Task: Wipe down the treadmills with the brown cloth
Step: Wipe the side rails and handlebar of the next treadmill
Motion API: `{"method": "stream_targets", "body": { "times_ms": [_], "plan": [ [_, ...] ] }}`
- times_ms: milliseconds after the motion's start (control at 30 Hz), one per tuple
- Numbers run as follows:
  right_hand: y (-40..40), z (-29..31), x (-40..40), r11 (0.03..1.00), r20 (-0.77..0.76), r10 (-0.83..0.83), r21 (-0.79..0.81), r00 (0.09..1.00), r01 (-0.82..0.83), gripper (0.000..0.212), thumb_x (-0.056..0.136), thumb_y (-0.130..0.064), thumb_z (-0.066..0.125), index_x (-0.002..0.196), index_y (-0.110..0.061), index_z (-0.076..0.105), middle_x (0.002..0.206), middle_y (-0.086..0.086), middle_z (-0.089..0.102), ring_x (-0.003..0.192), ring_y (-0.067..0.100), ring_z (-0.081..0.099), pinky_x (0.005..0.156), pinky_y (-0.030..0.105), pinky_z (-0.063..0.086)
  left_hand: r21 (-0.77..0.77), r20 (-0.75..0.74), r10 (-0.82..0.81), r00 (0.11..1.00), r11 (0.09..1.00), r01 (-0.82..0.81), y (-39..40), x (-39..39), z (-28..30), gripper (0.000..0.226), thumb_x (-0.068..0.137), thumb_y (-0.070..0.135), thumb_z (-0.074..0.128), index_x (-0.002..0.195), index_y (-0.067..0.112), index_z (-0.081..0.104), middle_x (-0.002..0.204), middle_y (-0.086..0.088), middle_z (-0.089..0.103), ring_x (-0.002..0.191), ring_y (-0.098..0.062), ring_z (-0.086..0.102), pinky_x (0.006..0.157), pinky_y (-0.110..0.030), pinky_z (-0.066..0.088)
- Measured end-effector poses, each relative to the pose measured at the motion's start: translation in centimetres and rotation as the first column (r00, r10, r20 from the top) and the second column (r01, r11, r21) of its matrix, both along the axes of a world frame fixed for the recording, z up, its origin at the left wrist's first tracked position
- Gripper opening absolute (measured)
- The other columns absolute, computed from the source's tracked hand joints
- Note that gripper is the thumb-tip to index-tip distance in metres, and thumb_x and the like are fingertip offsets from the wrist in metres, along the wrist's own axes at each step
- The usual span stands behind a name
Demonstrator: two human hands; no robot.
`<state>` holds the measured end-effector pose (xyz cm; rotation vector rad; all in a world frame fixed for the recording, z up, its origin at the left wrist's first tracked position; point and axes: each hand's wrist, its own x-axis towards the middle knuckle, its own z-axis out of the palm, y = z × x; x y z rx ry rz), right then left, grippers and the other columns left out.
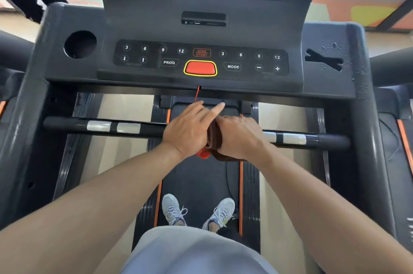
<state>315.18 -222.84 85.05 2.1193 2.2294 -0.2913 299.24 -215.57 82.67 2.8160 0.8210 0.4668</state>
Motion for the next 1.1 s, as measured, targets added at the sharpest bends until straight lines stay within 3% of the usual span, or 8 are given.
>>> {"method": "stream_targets", "body": {
  "times_ms": [167,267,367,600,667,800,933,1100],
  "plan": [
    [-2.0,1.6,4.2,0.989,-0.036,-0.068,-0.136,0.997,0.063,0.038,0.077,-0.056,0.068,0.099,-0.035,0.044,0.093,-0.009,0.068,0.082,0.025,0.069,0.065,0.033,0.044,-0.144,-0.045,0.065,0.997,0.987,-0.071,-0.2,0.1,0.2,0.069,0.091,-0.003,0.045,0.156,0.015,0.035,0.111,-0.007,0.064,0.134,-0.037,0.05,0.108,-0.047,0.048],
    [-4.4,3.4,10.2,0.917,0.102,-0.2,-0.331,0.975,0.223,0.034,0.075,-0.049,0.067,0.099,-0.035,0.048,0.087,-0.013,0.066,0.079,0.022,0.067,0.068,0.032,0.052,-0.135,-0.028,0.072,0.997,0.988,-0.075,-0.1,0.0,0.0,0.071,0.088,-0.008,0.046,0.155,0.013,0.038,0.105,-0.006,0.063,0.133,-0.038,0.051,0.11,-0.046,0.047],
    [-6.7,4.2,14.8,0.849,0.189,-0.299,-0.395,0.936,0.351,0.034,0.073,-0.048,0.071,0.099,-0.034,0.053,0.082,-0.014,0.064,0.076,0.019,0.066,0.074,0.038,0.06,-0.129,-0.01,0.085,0.996,0.988,-0.085,-0.3,0.0,0.2,0.07,0.089,-0.01,0.048,0.155,0.013,0.04,0.104,-0.006,0.065,0.134,-0.037,0.052,0.103,-0.042,0.05],
    [-5.1,3.2,9.0,0.961,0.075,-0.195,-0.184,0.978,0.206,0.044,0.082,-0.07,0.06,0.107,-0.034,0.054,0.099,-0.01,0.072,0.088,0.025,0.07,0.074,0.03,0.049,-0.138,-0.02,0.036,0.999,0.99,-0.038,-0.1,-0.2,-0.2,0.071,0.089,0.0,0.033,0.156,0.021,0.025,0.109,-0.005,0.063,0.138,-0.035,0.05,0.092,-0.044,0.058],
    [-2.7,2.3,4.4,0.985,-0.026,-0.132,-0.111,0.991,0.128,0.045,0.082,-0.069,0.059,0.11,-0.034,0.055,0.104,-0.01,0.072,0.095,0.026,0.072,0.077,0.033,0.052,-0.146,-0.012,0.034,0.999,0.989,-0.036,-0.1,-0.2,-0.3,0.071,0.091,-0.001,0.033,0.157,0.022,0.022,0.123,-0.006,0.06,0.142,-0.034,0.045,0.099,-0.046,0.055],
    [0.3,0.5,-0.3,0.999,-0.081,0.0,-0.047,0.997,-0.004,0.042,0.083,-0.059,0.065,0.105,-0.025,0.055,0.094,-0.006,0.07,0.085,0.028,0.072,0.071,0.04,0.056,-0.259,0.132,0.116,0.985,0.963,-0.079,0.0,-0.1,-0.2,0.054,0.108,0.01,0.038,0.158,0.02,0.023,0.152,-0.005,0.046,0.145,-0.027,0.041,0.117,-0.044,0.038],
    [-1.4,0.1,2.4,1.0,-0.063,0.001,0.015,0.998,0.0,0.04,0.081,-0.048,0.07,0.109,-0.027,0.052,0.096,-0.006,0.068,0.086,0.028,0.07,0.064,0.036,0.045,-0.258,0.152,0.115,0.982,0.964,-0.073,0.2,0.0,0.1,0.049,0.109,0.027,0.032,0.156,0.014,0.03,0.144,-0.007,0.053,0.134,-0.023,0.05,0.112,-0.037,0.04],
    [-6.7,2.5,12.0,0.981,0.028,-0.139,-0.135,0.99,0.142,0.039,0.085,-0.05,0.066,0.116,-0.03,0.053,0.101,-0.007,0.069,0.091,0.025,0.069,0.07,0.033,0.043,-0.197,0.114,0.096,0.989,0.978,-0.073,0.0,0.1,0.1,0.049,0.107,0.033,0.032,0.148,0.009,0.042,0.13,-0.011,0.06,0.122,-0.029,0.055,0.108,-0.039,0.04]
  ]
}}
